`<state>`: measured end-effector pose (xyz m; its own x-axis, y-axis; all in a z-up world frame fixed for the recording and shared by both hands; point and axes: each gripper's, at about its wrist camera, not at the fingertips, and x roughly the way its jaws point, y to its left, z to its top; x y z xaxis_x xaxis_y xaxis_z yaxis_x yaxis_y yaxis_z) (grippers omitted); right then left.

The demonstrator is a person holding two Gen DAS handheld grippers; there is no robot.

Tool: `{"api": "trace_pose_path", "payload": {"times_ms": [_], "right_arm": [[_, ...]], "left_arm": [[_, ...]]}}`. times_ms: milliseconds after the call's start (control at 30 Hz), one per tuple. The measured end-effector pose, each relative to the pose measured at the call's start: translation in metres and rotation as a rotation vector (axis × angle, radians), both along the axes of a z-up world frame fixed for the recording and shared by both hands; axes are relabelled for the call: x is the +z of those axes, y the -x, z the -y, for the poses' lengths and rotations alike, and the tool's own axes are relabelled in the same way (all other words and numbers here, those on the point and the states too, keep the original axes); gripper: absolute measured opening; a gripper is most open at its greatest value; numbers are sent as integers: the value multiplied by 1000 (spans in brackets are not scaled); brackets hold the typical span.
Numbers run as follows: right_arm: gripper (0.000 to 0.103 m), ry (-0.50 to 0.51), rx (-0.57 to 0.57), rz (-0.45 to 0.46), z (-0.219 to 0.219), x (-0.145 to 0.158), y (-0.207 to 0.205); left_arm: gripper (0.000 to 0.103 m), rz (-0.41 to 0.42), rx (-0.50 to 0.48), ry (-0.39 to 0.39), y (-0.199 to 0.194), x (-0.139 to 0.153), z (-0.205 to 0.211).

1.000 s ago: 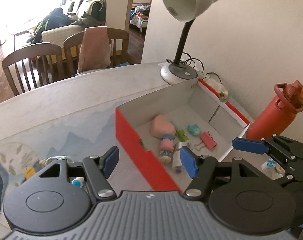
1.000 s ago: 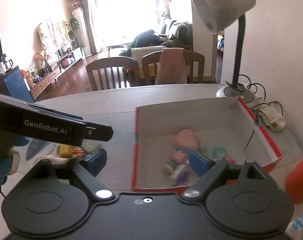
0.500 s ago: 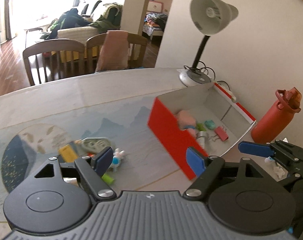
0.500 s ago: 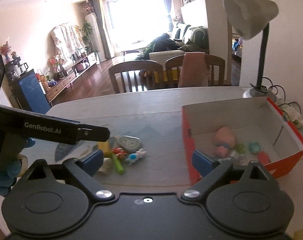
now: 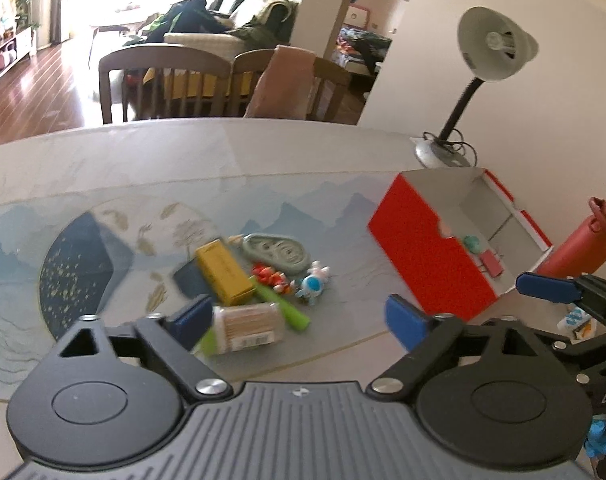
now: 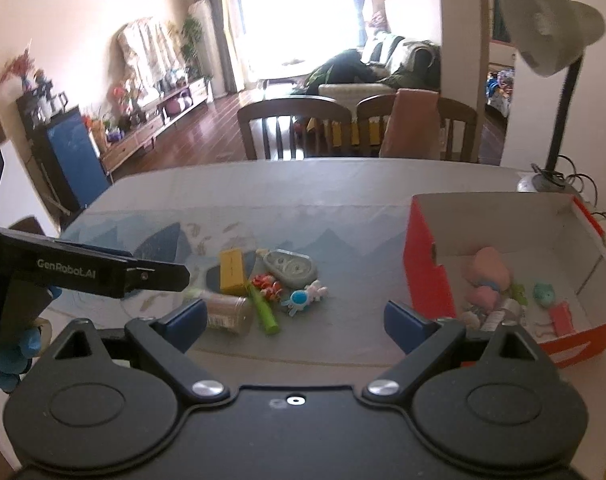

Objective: Organize rigid objects
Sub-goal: 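Withdraw both tools from the shoebox back toward the remaining items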

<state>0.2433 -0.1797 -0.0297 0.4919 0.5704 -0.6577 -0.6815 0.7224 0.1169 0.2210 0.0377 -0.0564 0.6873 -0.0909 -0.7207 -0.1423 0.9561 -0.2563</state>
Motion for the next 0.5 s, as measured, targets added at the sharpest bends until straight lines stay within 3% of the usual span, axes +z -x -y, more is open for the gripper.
{"api": "trace_pose_path", "payload": {"times_ms": [500], "right_arm": [[88, 131, 132, 6, -39, -73, -16]], "left_arm": [[102, -64, 105, 25, -17, -81, -8]]}}
